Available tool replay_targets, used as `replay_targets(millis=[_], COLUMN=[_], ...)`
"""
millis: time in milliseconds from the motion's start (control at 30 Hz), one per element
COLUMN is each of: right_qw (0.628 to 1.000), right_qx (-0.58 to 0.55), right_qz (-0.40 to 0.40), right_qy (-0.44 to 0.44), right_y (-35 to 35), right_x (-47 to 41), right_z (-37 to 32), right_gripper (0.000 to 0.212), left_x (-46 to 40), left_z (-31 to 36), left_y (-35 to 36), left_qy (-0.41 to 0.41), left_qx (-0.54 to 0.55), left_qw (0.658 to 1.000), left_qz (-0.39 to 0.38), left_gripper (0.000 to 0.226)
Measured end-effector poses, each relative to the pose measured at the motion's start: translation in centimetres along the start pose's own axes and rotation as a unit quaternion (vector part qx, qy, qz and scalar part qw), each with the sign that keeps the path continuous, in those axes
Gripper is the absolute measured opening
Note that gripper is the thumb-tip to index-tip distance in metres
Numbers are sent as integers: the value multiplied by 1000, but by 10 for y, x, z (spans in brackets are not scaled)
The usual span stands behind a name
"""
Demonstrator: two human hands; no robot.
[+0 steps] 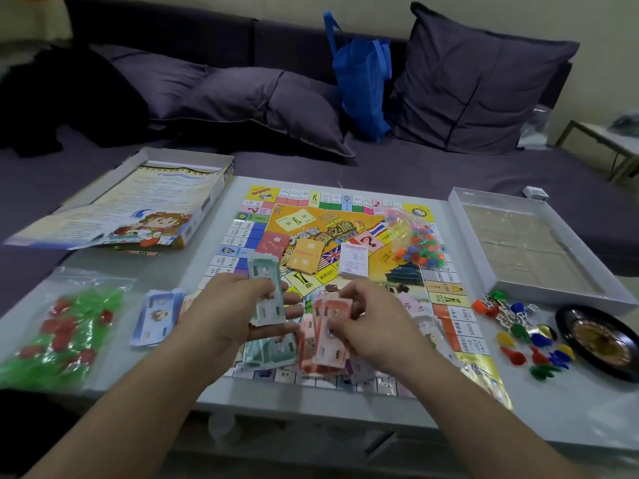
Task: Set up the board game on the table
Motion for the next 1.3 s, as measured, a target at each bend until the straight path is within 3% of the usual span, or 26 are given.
replay_targets(millis=[167,300,367,433,533,600,733,967,1167,1300], right_qw=[992,953,966,989,966,967,976,969,967,969], right_qx=[123,291,235,56,-254,-249,-202,-236,-250,-242], right_qz=[-17,8,45,83,18,-9,24,8,3,20], right_qy=[-25,-78,-101,-108,-49,-57,-72,-72,-53,-32], right_y=[22,34,32,24,18,18,15,10,9,7], right_x=[2,8,8,7,4,7,3,8,4,-2], right_z=[-4,-7,-14,-22,-29,-33,-31,-34,-31,-26], right_gripper=[30,47,35,4,22,20,24,9,5,6], left_x=[3,5,7,8,10,11,11,9,12,6], left_z=[0,0,0,-2,-5,-7,-7,-5,-2,4], left_y=[-4,-7,-7,-7,-5,-2,-1,-6,-4,-17], left_qy=[21,44,53,58,61,61,54,99,66,47], left_qx=[-25,-54,-69,-87,-111,-120,-98,-145,-109,-76], left_qw=[999,996,994,992,989,987,989,984,991,996], left_qz=[-21,-52,-63,-65,-74,-88,-95,-25,-42,-2], left_gripper=[18,17,17,16,18,21,22,13,22,21])
Point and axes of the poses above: each hand's wrist, its own x-axis away from the middle knuckle, its own y-axis out of the palm, z = x × y, the point moved 3 cm from there along -x, towards the middle knuckle, and after that the axes turned 6 degrees about -x, right-handed, at the moved point
